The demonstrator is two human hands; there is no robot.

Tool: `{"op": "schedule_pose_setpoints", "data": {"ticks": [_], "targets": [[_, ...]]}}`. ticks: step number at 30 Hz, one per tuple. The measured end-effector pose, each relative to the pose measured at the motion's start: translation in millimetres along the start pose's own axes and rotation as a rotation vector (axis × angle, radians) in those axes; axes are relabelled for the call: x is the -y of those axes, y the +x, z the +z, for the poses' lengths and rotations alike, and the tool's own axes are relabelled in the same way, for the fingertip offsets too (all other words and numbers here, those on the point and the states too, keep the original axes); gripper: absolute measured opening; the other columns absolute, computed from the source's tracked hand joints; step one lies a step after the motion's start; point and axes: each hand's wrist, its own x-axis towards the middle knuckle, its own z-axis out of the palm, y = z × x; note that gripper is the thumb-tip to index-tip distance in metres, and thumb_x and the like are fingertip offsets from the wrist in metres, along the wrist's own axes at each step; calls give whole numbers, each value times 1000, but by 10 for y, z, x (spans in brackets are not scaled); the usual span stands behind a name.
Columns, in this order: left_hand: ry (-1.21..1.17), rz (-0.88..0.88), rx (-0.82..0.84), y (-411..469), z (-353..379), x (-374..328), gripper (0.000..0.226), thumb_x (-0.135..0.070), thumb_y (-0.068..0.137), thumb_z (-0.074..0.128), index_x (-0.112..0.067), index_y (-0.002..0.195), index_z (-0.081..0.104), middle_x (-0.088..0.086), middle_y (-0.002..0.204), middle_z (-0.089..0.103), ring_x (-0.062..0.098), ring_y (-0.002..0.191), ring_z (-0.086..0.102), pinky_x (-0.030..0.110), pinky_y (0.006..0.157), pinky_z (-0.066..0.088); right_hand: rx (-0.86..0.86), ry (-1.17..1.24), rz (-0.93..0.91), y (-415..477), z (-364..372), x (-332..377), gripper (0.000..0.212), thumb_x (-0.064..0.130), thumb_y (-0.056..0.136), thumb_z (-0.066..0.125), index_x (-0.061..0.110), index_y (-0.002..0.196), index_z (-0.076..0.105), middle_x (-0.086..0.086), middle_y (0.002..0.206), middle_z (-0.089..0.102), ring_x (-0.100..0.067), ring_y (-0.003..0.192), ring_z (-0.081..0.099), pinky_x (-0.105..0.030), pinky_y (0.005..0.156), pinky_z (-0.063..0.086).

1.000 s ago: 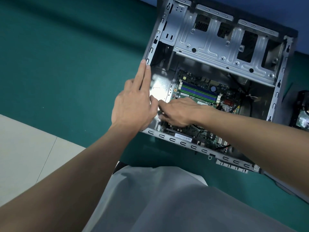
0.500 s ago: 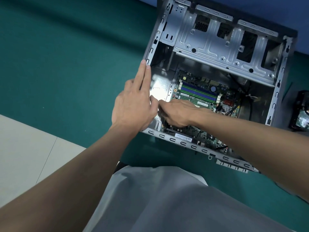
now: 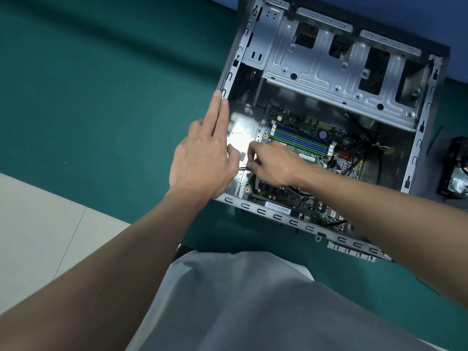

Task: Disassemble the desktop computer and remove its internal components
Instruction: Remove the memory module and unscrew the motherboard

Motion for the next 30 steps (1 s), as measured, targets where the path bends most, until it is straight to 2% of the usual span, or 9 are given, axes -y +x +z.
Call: {"op": "schedule_pose_setpoints", "data": {"ticks": [6,11,13,14,18,22,25,28,30], "targets": [[22,9,-7,-2,3,1,72,-35,92,38,-14,154,9,-9,162,-4,21,108,42,33,62,33,-33,248,103,33,-125,-110,12,23,89,59,25,95,49,5,85,62,-22,92,54,-38,80,48],[32,6,5,13,10,12,71,-37,92,36,-13,154,9,-6,162,-2,20,115,37,32,66,38,-162,479,180,-16,-289,-107,10,23,87,64,23,94,56,4,85,62,-13,76,59,-28,59,38],[53,18,-32,17,-7,28,69,-38,91,36,-8,151,19,3,162,12,21,128,32,36,85,43,-194,660,211,-73,-368,-129,10,22,87,65,22,94,58,2,88,65,-10,65,60,-25,55,39],[62,46,-70,9,-29,32,67,-38,91,38,-6,149,27,7,159,22,23,133,31,39,96,39,-205,764,223,-112,-402,-139,9,20,87,66,21,94,59,2,87,66,-6,58,59,-23,51,38],[104,322,-168,-39,-20,66,52,-39,93,53,-8,136,51,7,140,53,21,130,46,35,104,26,-250,1084,243,-284,-521,-180,8,9,86,65,16,89,63,8,59,62,-8,48,43,-24,46,31],[-51,364,-117,-7,-59,-62,53,-43,87,61,-7,126,60,8,105,72,23,97,67,37,90,43,-297,1176,228,-488,-607,-237,7,9,86,65,16,88,64,8,54,58,-11,49,43,-22,41,32],[-140,392,-114,23,-135,-329,46,-39,83,65,-7,117,67,6,78,73,21,68,68,34,71,52,-341,1234,212,-657,-627,-292,7,9,85,64,15,89,64,6,54,56,-9,47,43,-19,39,31],[-199,383,-117,39,-193,-570,27,-34,86,67,-12,99,75,1,58,65,19,46,57,25,47,45,-398,1281,216,-819,-617,-370,8,8,84,64,15,88,64,5,55,55,-8,46,44,-20,39,31],[-238,383,-126,39,-200,-703,16,-26,87,70,-11,86,74,0,52,60,20,41,53,25,41,42,-425,1323,224,-926,-592,-439,8,8,84,65,15,88,65,5,54,54,-9,46,43,-21,40,30]]}}
